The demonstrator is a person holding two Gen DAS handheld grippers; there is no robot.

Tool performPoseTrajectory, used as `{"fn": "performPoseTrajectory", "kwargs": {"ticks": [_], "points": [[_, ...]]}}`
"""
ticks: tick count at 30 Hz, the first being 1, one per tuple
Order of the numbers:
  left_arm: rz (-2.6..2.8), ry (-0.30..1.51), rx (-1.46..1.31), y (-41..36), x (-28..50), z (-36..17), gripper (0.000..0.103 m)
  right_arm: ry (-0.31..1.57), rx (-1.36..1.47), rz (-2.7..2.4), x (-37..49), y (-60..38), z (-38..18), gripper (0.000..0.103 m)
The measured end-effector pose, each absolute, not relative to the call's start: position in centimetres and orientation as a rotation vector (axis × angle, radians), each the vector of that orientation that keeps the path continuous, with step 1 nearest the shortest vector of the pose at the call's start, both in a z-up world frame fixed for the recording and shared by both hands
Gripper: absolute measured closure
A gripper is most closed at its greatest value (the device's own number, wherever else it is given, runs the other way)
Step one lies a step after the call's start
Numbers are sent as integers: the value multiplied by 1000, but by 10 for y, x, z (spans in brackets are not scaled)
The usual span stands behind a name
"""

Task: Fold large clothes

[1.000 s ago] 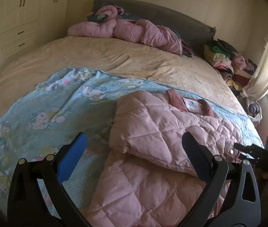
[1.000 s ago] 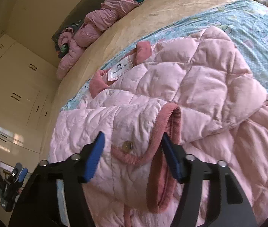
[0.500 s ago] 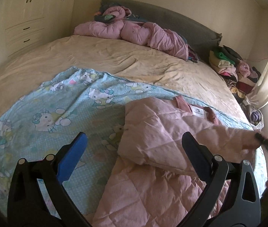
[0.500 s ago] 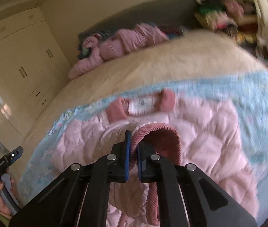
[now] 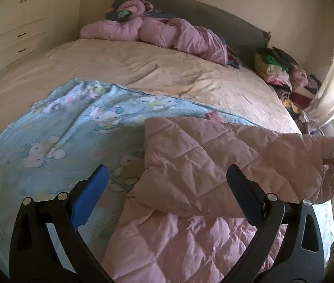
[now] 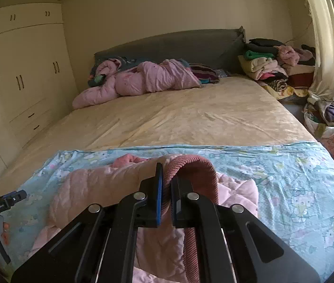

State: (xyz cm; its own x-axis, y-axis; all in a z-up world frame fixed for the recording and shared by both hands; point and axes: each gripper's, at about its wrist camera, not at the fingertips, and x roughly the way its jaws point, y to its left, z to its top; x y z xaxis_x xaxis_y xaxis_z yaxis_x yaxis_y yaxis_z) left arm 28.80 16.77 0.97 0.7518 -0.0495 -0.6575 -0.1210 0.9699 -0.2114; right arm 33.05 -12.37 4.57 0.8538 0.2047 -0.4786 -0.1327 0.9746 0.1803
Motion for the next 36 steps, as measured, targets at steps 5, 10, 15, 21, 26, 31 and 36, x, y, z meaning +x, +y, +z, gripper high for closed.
{"fn": "performPoseTrajectory", "kwargs": {"ticks": [5,10,15,21,26,31,36], "points": [[-6,756,-215,148,312,-1,9,545,172,155,335,-136,34,98],[-67,794,-195,130,334,-18,9,575,196,140,339,-145,21,98],[-111,849,-177,118,351,-41,29,610,208,131,340,-150,8,98],[-104,953,-122,107,361,-78,37,652,199,132,344,-146,-2,97],[-107,987,-108,106,364,-89,36,696,207,110,345,-147,-11,87],[-117,1005,-123,110,366,-97,35,660,232,73,337,-154,-5,53],[-116,1005,-108,108,367,-100,35,656,206,136,338,-134,0,48]]}}
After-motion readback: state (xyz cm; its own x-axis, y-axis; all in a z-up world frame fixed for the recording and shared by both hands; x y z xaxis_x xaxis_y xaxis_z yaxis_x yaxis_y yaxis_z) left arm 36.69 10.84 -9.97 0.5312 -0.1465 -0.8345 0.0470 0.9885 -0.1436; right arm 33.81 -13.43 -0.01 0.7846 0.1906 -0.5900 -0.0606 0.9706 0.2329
